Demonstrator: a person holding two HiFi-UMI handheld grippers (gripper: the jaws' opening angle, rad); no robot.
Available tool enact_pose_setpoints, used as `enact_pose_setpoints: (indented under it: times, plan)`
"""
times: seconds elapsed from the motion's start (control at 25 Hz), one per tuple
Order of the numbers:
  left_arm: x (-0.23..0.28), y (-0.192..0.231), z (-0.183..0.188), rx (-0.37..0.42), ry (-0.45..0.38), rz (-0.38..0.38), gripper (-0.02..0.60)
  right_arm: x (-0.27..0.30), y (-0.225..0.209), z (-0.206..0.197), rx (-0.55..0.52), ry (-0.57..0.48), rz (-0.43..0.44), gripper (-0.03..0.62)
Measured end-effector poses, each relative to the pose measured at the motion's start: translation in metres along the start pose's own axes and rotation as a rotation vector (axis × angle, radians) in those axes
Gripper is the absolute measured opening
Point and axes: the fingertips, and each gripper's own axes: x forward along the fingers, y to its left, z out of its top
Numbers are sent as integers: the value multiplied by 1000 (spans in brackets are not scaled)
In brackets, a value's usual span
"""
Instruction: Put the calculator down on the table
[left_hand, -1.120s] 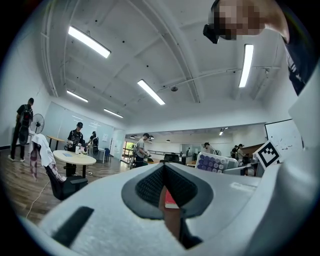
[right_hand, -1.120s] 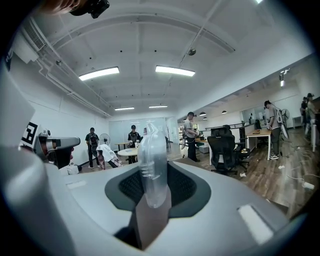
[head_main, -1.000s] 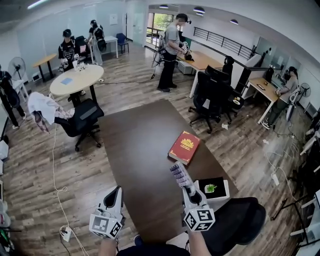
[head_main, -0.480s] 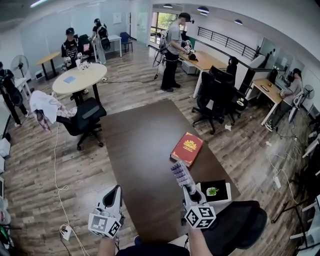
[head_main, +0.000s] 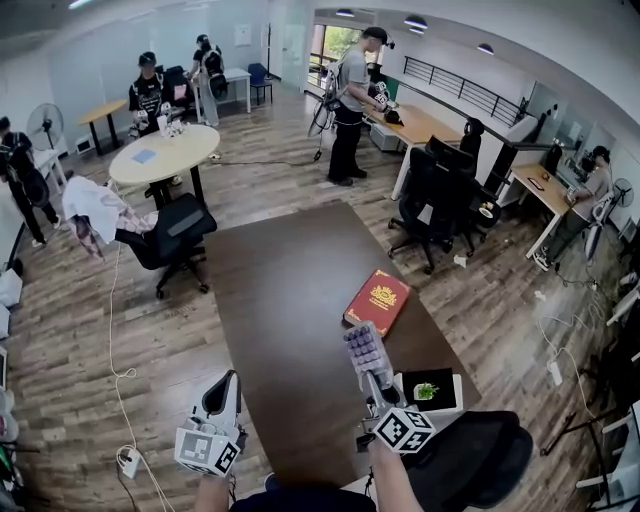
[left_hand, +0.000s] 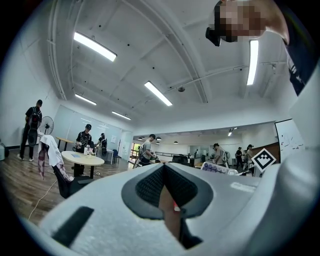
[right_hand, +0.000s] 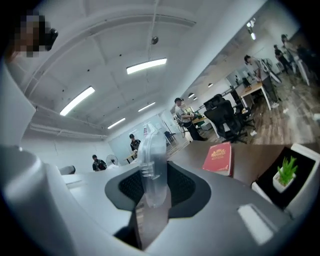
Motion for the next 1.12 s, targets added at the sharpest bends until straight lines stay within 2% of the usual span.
enact_pose_setpoints:
  times: [0.2, 0.36, 0.44, 0.56, 0.92, 1.12]
  plan:
    - [0, 8, 0, -20, -2, 28, -5, 7, -5, -3, 353, -35, 74, 118]
    - [0, 10, -1, -21, 3, 30, -5, 13, -5, -11, 738, -93, 190, 118]
    - [1, 9, -1, -22, 6, 30, -5, 15, -7, -16, 844, -104, 208, 118]
    - [0, 10, -1, -22, 7, 36, -5, 17, -11, -25, 877, -96, 205, 118]
    - [-1, 14, -2, -18, -3, 60, -5, 23, -22, -32, 837, -78, 177, 118]
    - [1, 14, -5, -14, -1, 56, -5, 31, -46, -55, 844, -47, 117, 118]
